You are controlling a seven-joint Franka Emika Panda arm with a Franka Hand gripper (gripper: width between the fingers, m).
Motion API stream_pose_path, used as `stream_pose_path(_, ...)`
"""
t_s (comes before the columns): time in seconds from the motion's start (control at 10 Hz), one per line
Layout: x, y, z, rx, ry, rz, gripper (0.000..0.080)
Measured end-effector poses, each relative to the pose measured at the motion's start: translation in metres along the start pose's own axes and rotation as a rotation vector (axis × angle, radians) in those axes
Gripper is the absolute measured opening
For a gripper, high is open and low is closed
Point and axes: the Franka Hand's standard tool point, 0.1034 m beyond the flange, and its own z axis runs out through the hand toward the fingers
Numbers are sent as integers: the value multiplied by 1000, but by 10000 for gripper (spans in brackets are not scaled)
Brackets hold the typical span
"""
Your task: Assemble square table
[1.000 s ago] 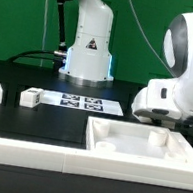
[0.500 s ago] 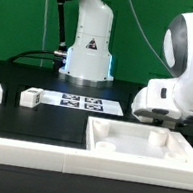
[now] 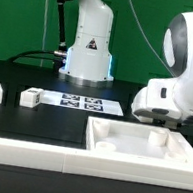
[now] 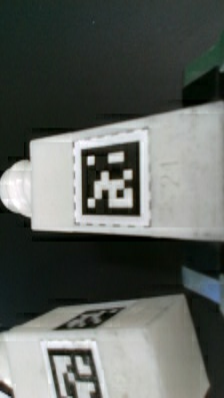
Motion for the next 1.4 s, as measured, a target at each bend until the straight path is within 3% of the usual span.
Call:
stream_pose_path(0.2,-5,9,-29,23,31,-9,288)
stream_pose_path(0.5,-25,27,-79,40,101,-33,290)
stream_pose_path(0.6,-28,30,-87,45,117,-32,290)
stream_pose_path(1.0,-25,31,-85,44,117,-52,290)
stream_pose_path(1.4,-32,47,-112,63,145,-71,290)
